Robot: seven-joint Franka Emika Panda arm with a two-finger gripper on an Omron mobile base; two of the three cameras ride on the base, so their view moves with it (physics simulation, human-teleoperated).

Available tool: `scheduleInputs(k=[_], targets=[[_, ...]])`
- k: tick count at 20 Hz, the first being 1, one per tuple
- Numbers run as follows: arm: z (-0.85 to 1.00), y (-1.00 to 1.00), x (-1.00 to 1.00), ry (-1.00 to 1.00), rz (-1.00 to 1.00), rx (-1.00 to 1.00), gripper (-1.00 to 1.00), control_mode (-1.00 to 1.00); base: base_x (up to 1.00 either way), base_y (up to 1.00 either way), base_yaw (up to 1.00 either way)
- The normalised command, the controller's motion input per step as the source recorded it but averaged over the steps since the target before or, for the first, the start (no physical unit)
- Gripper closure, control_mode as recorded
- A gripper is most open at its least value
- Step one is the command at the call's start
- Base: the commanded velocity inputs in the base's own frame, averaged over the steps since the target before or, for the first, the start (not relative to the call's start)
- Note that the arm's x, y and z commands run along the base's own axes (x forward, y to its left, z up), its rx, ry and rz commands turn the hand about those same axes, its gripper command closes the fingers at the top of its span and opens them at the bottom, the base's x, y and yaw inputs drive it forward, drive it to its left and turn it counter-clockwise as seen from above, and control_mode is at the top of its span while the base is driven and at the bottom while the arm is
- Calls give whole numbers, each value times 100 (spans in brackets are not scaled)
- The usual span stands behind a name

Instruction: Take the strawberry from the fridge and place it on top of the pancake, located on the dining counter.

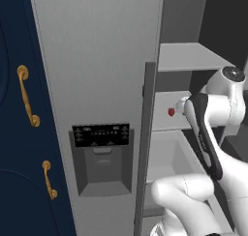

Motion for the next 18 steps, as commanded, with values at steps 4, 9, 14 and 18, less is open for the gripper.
scheduleInputs(k=[4, 9, 14, 18], targets=[[-19, 0, 53, 3, 0, 0, -100, -100, 0, 0, 0], [-28, 0, 45, 2, -1, -1, -100, -100, 0, 0, 0], [-31, 0, 36, -7, -9, -2, -100, -100, 0, 0, 0], [-26, 0, 38, -2, -12, 0, -100, -100, 0, 0, 0]])
